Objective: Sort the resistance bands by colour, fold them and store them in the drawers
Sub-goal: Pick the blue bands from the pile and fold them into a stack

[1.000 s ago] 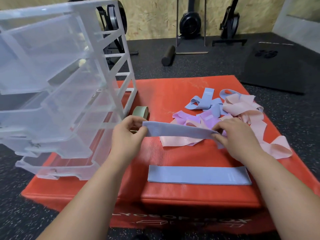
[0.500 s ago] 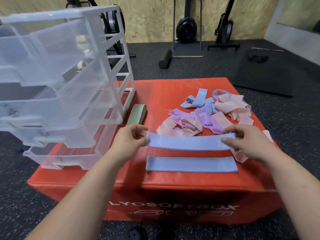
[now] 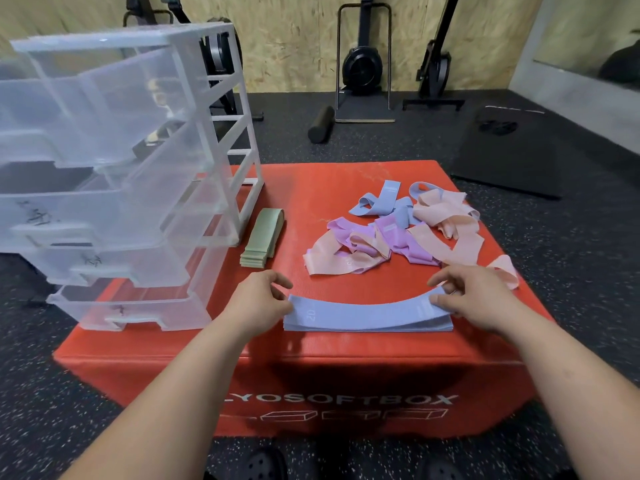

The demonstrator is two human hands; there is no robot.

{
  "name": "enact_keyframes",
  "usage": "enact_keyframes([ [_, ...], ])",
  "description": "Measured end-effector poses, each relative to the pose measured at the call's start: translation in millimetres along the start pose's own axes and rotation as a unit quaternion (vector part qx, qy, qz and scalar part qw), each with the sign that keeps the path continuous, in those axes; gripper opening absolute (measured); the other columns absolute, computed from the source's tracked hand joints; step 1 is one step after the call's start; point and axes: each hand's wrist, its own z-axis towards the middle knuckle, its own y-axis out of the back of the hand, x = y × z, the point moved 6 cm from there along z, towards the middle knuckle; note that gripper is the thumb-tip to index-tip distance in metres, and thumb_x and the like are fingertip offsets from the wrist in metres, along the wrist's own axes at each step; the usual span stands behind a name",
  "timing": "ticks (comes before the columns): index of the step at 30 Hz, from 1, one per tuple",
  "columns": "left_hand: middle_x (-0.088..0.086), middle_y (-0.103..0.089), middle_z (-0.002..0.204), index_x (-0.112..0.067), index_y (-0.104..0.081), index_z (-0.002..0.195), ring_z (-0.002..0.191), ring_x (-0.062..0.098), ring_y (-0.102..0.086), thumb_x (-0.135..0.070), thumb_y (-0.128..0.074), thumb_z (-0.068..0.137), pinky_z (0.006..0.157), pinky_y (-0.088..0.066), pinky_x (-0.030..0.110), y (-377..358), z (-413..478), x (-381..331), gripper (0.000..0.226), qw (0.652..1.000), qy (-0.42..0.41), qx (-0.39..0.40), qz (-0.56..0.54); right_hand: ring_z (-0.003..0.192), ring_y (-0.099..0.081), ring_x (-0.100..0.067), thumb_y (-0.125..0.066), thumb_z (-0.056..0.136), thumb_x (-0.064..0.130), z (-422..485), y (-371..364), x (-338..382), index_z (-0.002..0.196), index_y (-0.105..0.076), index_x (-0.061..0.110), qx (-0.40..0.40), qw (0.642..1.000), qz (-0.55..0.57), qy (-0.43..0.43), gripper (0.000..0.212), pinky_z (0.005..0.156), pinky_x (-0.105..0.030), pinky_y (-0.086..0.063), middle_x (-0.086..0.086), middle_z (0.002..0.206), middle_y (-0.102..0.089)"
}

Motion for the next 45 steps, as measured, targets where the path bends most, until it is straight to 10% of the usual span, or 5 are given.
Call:
enact_keyframes([
  [13,-0.006,-0.064,0.102,-0.028,-0.066,0.127,0.092,0.015,-0.062,-0.032,-0.075,0.087,0.075,-0.047,0.032,-3.0,2.2,-8.7,0.041,0.983,-0.095,-0.029,0.152,0.093,-0.059,-0.011,-0.084,0.080,0.048,-5.8,-2.8,4.8,0.103,-0.070,0.039,-0.020,0.978,-0.199,0.054,0.028,0.081,-0.031,-0.047,0.010,0.101,-0.056],
  [19,-0.015,-0.054,0.136,-0.037,-0.053,0.148,0.126,0.010,-0.047,-0.045,-0.090,0.075,0.108,-0.045,0.034,-18.9,-4.1,-8.2,0.082,0.942,-0.216,0.113,0.231,0.123,-0.046,-0.006,-0.090,0.067,0.053,-10.6,-7.8,15.9,0.126,-0.068,0.042,0.085,0.958,-0.242,0.127,0.064,0.106,-0.028,-0.041,0.028,0.125,-0.061],
  [35,-0.017,-0.065,0.127,-0.037,-0.062,0.138,0.115,0.009,-0.059,-0.043,-0.090,0.077,0.098,-0.051,0.031,-17.2,0.0,-11.9,0.068,0.942,-0.238,0.075,0.227,0.097,-0.046,-0.004,-0.092,0.066,0.049,-6.5,-12.2,1.5,0.125,-0.066,0.046,0.107,0.947,-0.293,0.080,0.065,0.078,-0.025,-0.039,0.024,0.097,-0.058],
  [45,-0.018,-0.060,0.127,-0.040,-0.060,0.139,0.115,0.009,-0.058,-0.046,-0.090,0.075,0.098,-0.053,0.034,-19.2,3.9,-12.5,0.071,0.940,-0.243,0.076,0.229,0.101,-0.048,-0.003,-0.092,0.067,0.048,-9.5,-8.1,11.5,0.130,-0.065,0.043,0.106,0.952,-0.280,0.071,0.069,0.089,-0.024,-0.045,0.022,0.111,-0.061],
])
